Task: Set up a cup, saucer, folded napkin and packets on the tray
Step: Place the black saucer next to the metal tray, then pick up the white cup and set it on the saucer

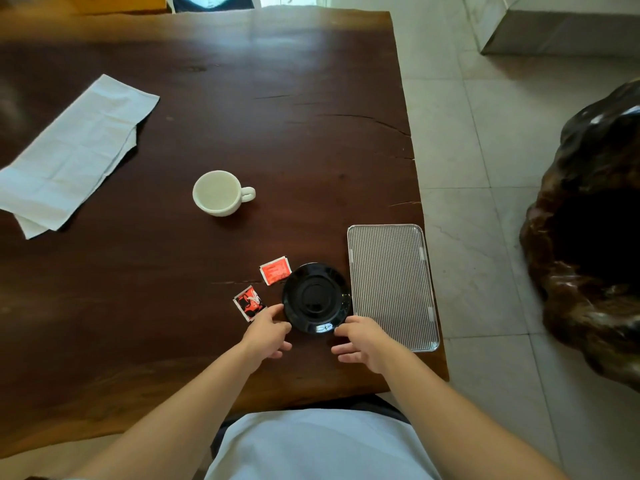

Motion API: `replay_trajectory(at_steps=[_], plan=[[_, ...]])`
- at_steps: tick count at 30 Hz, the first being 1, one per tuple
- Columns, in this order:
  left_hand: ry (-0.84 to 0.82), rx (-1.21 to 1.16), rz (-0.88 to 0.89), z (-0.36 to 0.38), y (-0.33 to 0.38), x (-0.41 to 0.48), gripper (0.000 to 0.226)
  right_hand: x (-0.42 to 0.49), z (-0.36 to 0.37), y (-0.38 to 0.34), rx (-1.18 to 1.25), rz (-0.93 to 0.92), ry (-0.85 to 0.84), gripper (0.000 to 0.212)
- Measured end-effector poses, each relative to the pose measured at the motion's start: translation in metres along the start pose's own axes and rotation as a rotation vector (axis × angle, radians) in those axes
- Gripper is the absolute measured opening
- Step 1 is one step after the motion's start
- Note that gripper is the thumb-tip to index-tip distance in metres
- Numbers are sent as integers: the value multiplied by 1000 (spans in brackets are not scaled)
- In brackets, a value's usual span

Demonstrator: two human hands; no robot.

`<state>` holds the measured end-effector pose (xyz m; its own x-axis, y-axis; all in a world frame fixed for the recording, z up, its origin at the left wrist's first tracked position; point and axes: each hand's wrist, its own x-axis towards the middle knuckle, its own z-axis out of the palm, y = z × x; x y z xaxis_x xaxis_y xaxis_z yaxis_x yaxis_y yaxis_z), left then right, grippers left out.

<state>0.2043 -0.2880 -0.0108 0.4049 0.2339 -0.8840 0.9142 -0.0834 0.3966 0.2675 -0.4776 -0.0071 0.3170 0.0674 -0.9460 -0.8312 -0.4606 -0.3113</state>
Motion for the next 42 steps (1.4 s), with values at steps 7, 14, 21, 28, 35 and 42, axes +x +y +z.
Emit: replay_trajectory(at_steps=[7,14,21,28,35,42], plan=[[-13,44,46,6,-7,-14,41,-8,0,4,33,-6,15,41],[72,112,80,-1,-14,-27,19,-15,11,3,-92,-38,19,30],[181,174,116,-21,-28,-39,9,-18,29,0,-316,-172,-2,24],[267,146,123,-30,-36,-47,9,-22,56,-16,-718,-361,4,14],[406,369,147,-48,-45,-59,11,-28,77,-38,-996,-513,-42,20],[458,492,124,-69,-56,-67,6,-33,114,-62,-1228,-592,-74,23]])
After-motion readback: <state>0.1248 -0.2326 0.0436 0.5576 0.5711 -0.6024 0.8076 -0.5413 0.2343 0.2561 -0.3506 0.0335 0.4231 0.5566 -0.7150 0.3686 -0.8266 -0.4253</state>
